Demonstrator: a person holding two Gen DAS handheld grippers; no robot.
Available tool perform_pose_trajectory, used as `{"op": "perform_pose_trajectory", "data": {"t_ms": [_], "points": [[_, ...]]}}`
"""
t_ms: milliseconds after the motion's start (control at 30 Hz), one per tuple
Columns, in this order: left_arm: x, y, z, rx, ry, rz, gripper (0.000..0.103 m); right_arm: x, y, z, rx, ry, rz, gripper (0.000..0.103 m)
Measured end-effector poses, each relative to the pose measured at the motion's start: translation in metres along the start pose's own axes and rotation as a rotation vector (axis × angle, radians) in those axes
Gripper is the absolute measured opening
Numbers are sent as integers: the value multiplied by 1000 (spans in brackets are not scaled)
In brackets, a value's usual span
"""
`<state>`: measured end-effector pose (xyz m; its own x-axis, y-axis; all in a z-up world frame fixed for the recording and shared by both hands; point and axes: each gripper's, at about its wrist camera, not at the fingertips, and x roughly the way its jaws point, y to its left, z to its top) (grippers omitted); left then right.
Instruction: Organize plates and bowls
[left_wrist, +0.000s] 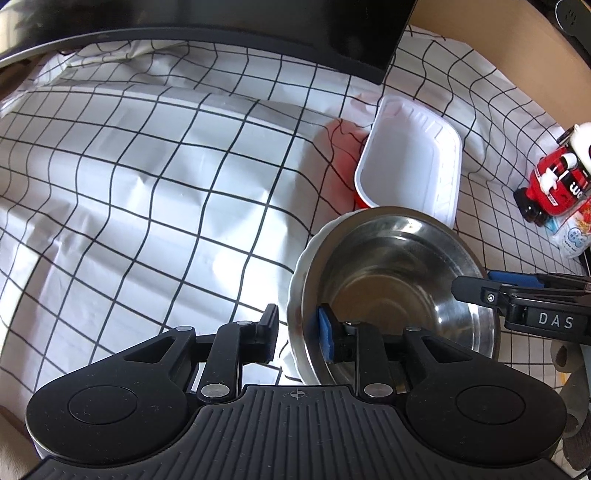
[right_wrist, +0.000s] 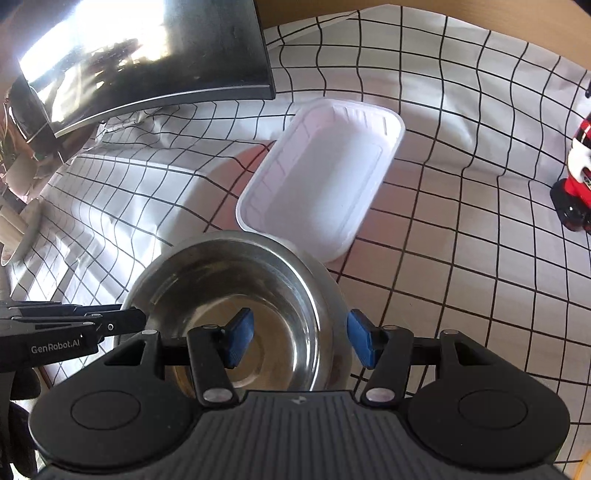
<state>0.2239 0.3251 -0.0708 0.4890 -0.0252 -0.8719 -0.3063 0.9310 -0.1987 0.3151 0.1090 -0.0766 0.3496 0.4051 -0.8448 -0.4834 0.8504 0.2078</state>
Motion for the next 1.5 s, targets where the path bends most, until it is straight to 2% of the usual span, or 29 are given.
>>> {"op": "perform_pose_trajectory", "data": {"t_ms": [267,400,467,600,700,767,867,1133,1333,1500], "points": [[21,12,5,-42,70,-71,30,16,-11,-14,94,49,4,57],[29,9,4,-36,97,-71,30,32,-15,-25,166,104,40,59],[29,7,4,-32,96,-72,32,35,-16,-30,190,117,63,60],[27,-5,4,-10,107,-69,48,32,-14,-34,166,129,77,59],[29,-18,3,16,116,-41,50,25,-18,-39,156,127,100,58],[30,-24,3,11,123,-61,50,18,-25,-43,161,122,105,57],[32,-41,-1,7,145,-135,50,5,-46,-52,182,107,67,57],[42,-114,-22,154,200,-231,49,-28,-111,-79,307,89,-33,57],[48,-149,-28,212,205,-235,48,-40,-139,-96,363,90,-66,58],[50,-156,-26,182,200,-237,45,-42,-144,-102,347,96,-64,58]]}}
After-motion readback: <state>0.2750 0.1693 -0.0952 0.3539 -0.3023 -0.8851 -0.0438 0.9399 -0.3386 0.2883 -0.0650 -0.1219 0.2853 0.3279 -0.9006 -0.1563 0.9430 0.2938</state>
